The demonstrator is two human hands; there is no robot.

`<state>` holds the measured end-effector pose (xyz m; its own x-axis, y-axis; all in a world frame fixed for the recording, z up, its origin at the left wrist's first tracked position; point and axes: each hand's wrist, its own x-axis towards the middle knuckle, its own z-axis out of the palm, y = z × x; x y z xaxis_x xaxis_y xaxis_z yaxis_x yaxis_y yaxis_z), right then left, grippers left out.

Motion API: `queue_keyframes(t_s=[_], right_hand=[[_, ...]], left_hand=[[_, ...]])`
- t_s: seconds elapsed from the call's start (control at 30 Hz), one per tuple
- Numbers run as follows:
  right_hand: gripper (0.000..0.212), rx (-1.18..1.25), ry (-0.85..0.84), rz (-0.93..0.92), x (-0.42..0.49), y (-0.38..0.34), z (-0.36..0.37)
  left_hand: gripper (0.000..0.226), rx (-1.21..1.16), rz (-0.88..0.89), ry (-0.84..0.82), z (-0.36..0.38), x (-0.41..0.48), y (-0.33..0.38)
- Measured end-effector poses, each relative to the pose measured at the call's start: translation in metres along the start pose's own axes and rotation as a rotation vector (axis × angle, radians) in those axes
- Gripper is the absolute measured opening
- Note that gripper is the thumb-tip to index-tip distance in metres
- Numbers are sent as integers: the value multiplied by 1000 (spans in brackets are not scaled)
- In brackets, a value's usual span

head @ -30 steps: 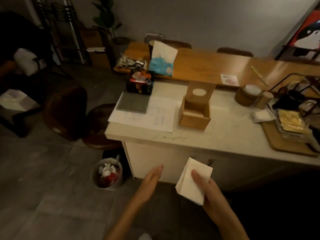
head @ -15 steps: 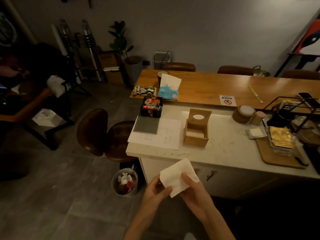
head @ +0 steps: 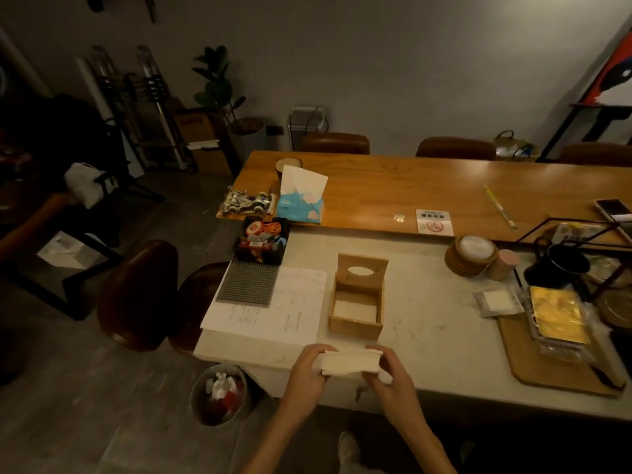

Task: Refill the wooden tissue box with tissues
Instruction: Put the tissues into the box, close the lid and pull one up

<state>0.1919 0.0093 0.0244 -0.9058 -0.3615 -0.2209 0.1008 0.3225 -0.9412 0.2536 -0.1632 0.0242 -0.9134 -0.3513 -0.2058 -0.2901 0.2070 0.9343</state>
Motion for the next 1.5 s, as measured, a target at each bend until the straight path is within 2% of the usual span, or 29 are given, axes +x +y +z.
queue_keyframes(t_s=[0.1, 0.3, 0.43, 0.5, 0.7, 0.83, 1.03, 1.17, 1.3, 1.5], right_hand=[[21, -51, -87, -11, 23, 14, -1], [27, -26, -105, 78, 36, 38, 1], [52, 20, -104, 101, 35, 36, 3], [66, 48, -122, 120, 34, 35, 5], [73, 129, -190, 113, 29, 31, 21], [81, 66, -197, 108, 29, 34, 21], [53, -127, -88, 58, 36, 43, 11], [46, -284, -135, -40, 44, 49, 3], [30, -404, -168, -62, 52, 52, -3], [33, -481, -189, -83, 54, 48, -6]], left_hand=[[33, 10, -42, 36, 10, 21, -11], [55, -92, -131, 9, 23, 21, -32], [85, -111, -147, -26, 30, 21, -35], [90, -124, -152, -21, 35, 21, -35], [82, -175, -165, 33, 42, 20, -44], [83, -186, -145, 16, 42, 16, -50], [60, -130, -96, 71, 35, 17, -55], [46, -94, -56, 37, 27, 22, -57], [33, -50, -59, 22, 17, 28, -64], [33, -65, -57, 34, 7, 32, -67]])
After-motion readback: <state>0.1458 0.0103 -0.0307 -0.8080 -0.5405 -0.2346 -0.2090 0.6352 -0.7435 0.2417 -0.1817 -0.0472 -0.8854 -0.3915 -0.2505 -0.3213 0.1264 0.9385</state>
